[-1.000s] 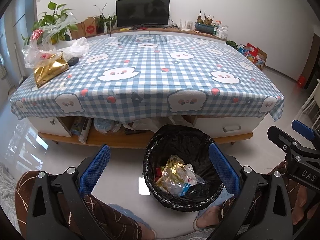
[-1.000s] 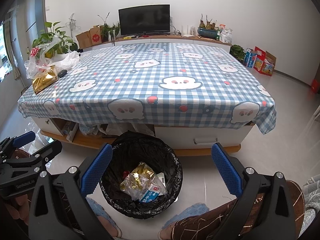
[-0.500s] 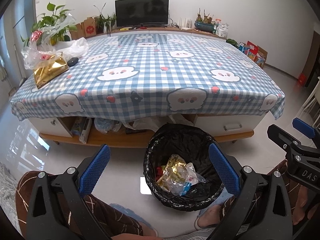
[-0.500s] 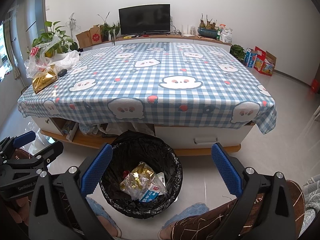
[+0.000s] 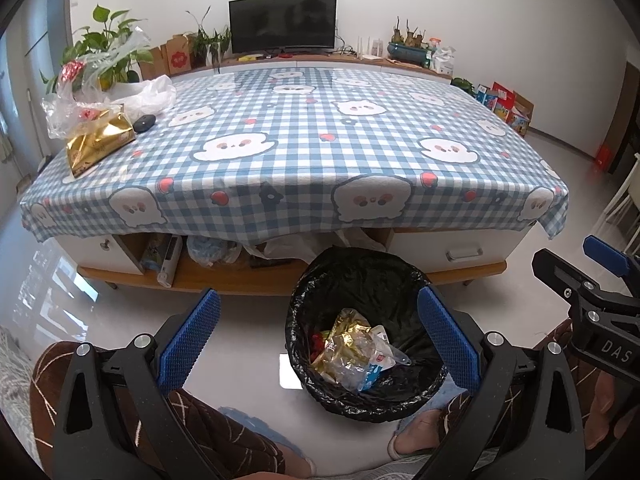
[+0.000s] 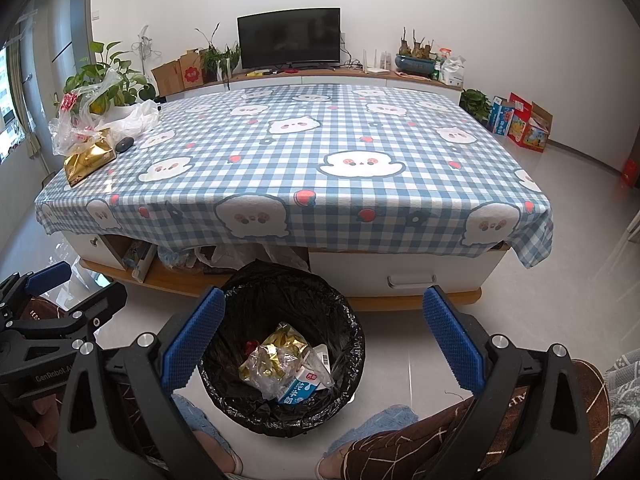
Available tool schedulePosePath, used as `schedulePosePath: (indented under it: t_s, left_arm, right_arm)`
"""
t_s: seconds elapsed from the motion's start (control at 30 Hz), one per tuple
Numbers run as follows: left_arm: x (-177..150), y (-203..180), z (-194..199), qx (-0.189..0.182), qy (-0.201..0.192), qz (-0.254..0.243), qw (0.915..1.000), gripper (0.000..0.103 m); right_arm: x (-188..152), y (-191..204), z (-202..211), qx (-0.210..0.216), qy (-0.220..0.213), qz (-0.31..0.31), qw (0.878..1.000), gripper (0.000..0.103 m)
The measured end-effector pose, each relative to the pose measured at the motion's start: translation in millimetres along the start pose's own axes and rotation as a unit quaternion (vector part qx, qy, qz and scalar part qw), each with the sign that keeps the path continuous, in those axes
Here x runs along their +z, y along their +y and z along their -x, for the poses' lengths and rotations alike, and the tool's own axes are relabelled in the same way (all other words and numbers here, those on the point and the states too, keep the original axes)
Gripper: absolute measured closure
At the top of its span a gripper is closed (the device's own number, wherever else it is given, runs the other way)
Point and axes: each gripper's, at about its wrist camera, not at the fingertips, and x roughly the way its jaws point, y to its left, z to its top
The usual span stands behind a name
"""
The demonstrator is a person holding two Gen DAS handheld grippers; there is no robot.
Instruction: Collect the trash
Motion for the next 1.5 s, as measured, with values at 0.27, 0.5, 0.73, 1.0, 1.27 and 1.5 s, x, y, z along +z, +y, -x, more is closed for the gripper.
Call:
schedulePosePath:
  t_s: [0.27,0.5,0.73,1.0,1.27,1.5]
  left_arm:
    - [-1.4,0.6,-0.1,0.001,-0.001,0.004,1.0,0.006]
    - [-1.6,1.6,-0.4,0.002,-0.001,0.008,1.0,0.006]
    - [-1.2,3.0,-1.3,0.005,0.0,0.01,0.9999,0.006]
    - [-1.3,4.1,-1.7,0.006,0.0,0.011,0.9999,0.006]
    - [-1.2,3.7,-1.8,0.006,0.0,0.01,0.9999,0.006]
    - [-1.4,3.4,-2.1,0.006,0.001,0.01,0.9999,0.006]
  right_arm:
    - [0.2,0.0,0.0,0.0,0.0,-0.001,1.0,0.008]
    - [-0.5,-0.1,-0.4,0.0,0.001,-0.001,1.0,0.008]
    - [-0.9,0.0,-0.8,0.0,0.002,-0.001,1.0,0.008]
    - [-1.4,-0.1,-1.3,0.0,0.003,-0.002,1.0,0.008]
    - [-1.8,0.1,-1.6,0.0,0.004,-0.002,1.0,0.008]
    - [-2.3,0.3,-1.9,0.0,0.004,-0.002,1.0,0.008]
